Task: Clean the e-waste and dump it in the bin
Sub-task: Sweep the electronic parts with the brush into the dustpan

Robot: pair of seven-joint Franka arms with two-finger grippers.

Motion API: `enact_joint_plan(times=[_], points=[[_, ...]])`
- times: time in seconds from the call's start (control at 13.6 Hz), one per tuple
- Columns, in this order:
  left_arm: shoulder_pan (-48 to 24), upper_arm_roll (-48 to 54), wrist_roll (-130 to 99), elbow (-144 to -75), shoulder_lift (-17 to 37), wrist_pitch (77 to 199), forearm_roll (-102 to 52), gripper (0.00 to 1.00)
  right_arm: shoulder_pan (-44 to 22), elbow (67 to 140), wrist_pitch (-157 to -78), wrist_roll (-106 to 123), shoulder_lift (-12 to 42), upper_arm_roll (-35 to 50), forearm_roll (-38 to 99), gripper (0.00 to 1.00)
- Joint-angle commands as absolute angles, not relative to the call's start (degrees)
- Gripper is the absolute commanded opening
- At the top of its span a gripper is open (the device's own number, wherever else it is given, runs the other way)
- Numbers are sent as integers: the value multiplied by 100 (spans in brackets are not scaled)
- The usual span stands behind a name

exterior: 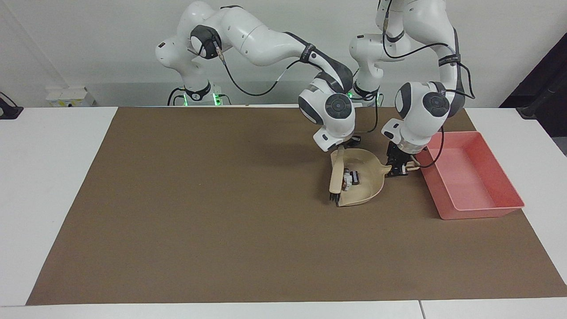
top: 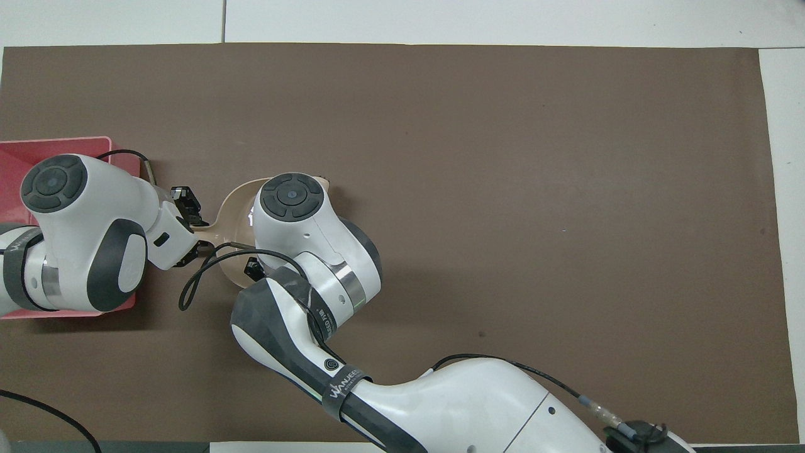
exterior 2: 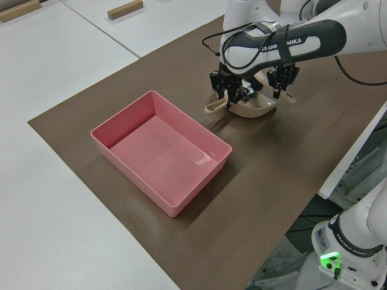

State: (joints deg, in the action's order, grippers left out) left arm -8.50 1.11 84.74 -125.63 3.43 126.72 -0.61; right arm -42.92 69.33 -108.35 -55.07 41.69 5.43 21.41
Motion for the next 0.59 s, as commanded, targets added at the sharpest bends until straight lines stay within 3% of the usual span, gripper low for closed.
enact_joint_plan(times=[0.0, 0.29, 0.51], points=[[-817, 114, 8683, -12665, 211, 12779, -298, 0, -4140, 6934, -10566, -5511, 4035, 589, 2233, 0], [-800, 114, 9017, -12604, 202, 12771, -633, 0, -3798, 7188, -9740, -4906, 3509, 554, 2075, 0], [-782, 105, 9113, -12411, 185, 12657, -746, 0, -3237, 8038, -9256, -4037, 2727, 554, 1881, 0]])
